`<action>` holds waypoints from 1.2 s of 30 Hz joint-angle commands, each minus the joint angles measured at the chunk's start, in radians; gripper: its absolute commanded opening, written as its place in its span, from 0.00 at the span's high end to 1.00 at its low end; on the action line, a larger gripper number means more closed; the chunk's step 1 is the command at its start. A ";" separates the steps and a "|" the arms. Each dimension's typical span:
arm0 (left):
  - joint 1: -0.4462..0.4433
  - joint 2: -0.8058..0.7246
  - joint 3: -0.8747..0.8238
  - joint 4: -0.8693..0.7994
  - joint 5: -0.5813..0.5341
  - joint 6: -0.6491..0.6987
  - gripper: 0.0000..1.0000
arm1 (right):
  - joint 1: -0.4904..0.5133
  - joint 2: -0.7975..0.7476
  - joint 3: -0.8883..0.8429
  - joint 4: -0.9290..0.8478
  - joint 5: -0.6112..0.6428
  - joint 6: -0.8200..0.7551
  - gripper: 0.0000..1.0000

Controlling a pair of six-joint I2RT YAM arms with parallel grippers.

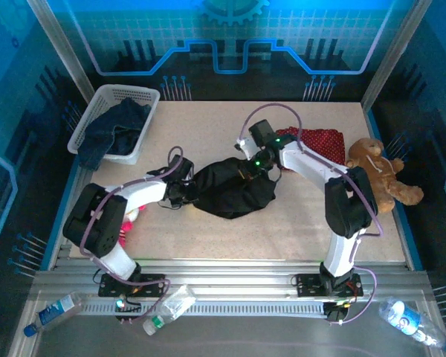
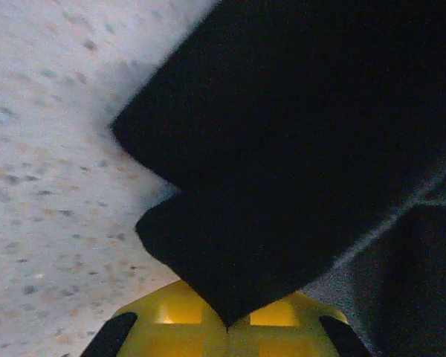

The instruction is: Fold and stack the skirts

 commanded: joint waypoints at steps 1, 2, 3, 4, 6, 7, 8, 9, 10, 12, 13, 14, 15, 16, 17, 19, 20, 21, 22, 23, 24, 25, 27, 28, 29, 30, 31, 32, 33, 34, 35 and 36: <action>0.090 -0.197 0.026 -0.008 -0.067 -0.031 1.00 | -0.083 -0.138 0.025 0.030 -0.128 0.042 1.00; 0.119 -0.243 0.040 -0.018 -0.066 -0.028 1.00 | -0.107 -0.152 0.038 0.029 -0.165 0.056 1.00; 0.148 -0.284 0.063 -0.027 -0.059 -0.019 1.00 | -0.132 -0.166 0.051 0.031 -0.200 0.073 1.00; 0.169 -0.316 0.091 -0.036 -0.051 -0.002 1.00 | -0.153 -0.179 0.064 0.037 -0.234 0.089 1.00; 0.186 -0.346 0.171 -0.072 -0.060 0.048 1.00 | -0.183 -0.190 0.082 0.057 -0.296 0.124 1.00; 0.188 -0.345 0.214 -0.089 -0.062 0.071 1.00 | -0.192 -0.190 0.089 0.074 -0.325 0.143 1.00; 0.188 -0.340 0.247 -0.099 -0.055 0.086 1.00 | -0.197 -0.189 0.092 0.092 -0.350 0.159 1.00; 0.189 -0.329 0.278 -0.108 -0.046 0.096 1.00 | -0.201 -0.186 0.092 0.120 -0.372 0.185 1.00; 0.188 -0.320 0.297 -0.111 -0.041 0.096 1.00 | -0.202 -0.180 0.090 0.146 -0.384 0.211 0.99; 0.189 -0.301 0.294 -0.109 -0.049 0.088 1.00 | -0.203 -0.167 0.079 0.158 -0.368 0.234 0.98; 0.190 -0.293 0.278 -0.107 -0.059 0.078 1.00 | -0.203 -0.162 0.058 0.162 -0.334 0.245 0.96; 0.193 -0.286 0.261 -0.107 -0.059 0.066 1.00 | -0.207 -0.156 0.038 0.165 -0.319 0.244 0.96; 0.197 -0.278 0.244 -0.106 -0.049 0.050 1.00 | -0.212 -0.147 0.006 0.173 -0.324 0.242 0.95; 0.200 -0.275 0.222 -0.105 -0.040 0.036 1.00 | -0.220 -0.136 -0.022 0.179 -0.328 0.251 0.95; 0.201 -0.271 0.208 -0.101 -0.030 0.030 1.00 | -0.224 -0.126 -0.039 0.179 -0.335 0.253 0.94; 0.203 -0.269 0.179 -0.093 -0.020 0.021 1.00 | -0.223 -0.106 -0.060 0.170 -0.342 0.246 0.94; 0.203 -0.267 0.171 -0.090 -0.017 0.020 1.00 | -0.223 -0.100 -0.060 0.167 -0.342 0.242 0.94; 0.202 -0.265 0.162 -0.091 -0.011 0.023 1.00 | -0.222 -0.093 -0.058 0.166 -0.339 0.238 0.94; 0.202 -0.263 0.152 -0.090 -0.002 0.029 1.00 | -0.222 -0.087 -0.053 0.168 -0.337 0.236 0.94; 0.203 -0.261 0.142 -0.090 0.003 0.033 1.00 | -0.220 -0.083 -0.047 0.172 -0.336 0.237 0.95; 0.203 -0.259 0.130 -0.094 0.001 0.034 1.00 | -0.221 -0.076 -0.039 0.172 -0.333 0.241 0.95; 0.203 -0.260 0.116 -0.105 -0.012 0.033 1.00 | -0.221 -0.069 -0.032 0.173 -0.328 0.249 0.95; 0.211 -0.265 0.093 -0.133 -0.042 0.013 0.91 | -0.221 -0.055 -0.019 0.177 -0.320 0.277 0.97; 0.219 -0.266 0.083 -0.142 -0.043 -0.002 0.86 | -0.220 -0.047 -0.012 0.180 -0.330 0.284 0.97; 0.235 -0.268 0.069 -0.143 -0.033 -0.016 0.79 | -0.217 -0.040 -0.005 0.184 -0.346 0.288 0.97; 0.246 -0.273 0.056 -0.140 -0.017 -0.029 0.62 | -0.211 -0.033 0.005 0.184 -0.363 0.279 0.97; 0.256 -0.279 0.047 -0.132 -0.005 -0.036 0.41 | -0.202 -0.030 0.014 0.175 -0.371 0.258 0.97; 0.263 -0.286 0.043 -0.121 0.011 -0.035 0.26 | -0.188 -0.023 0.029 0.153 -0.368 0.222 0.97; 0.270 -0.293 0.046 -0.113 0.023 -0.027 0.13 | -0.174 -0.019 0.050 0.120 -0.360 0.177 0.98; 0.273 -0.300 0.056 -0.104 0.039 -0.008 0.04 | -0.162 -0.013 0.069 0.092 -0.353 0.132 0.98; 0.274 -0.306 0.069 -0.086 0.067 0.029 0.01 | -0.149 -0.008 0.089 0.058 -0.352 0.085 0.98; 0.272 -0.307 0.094 -0.078 0.094 0.074 0.01 | -0.140 -0.004 0.108 0.033 -0.351 0.038 0.98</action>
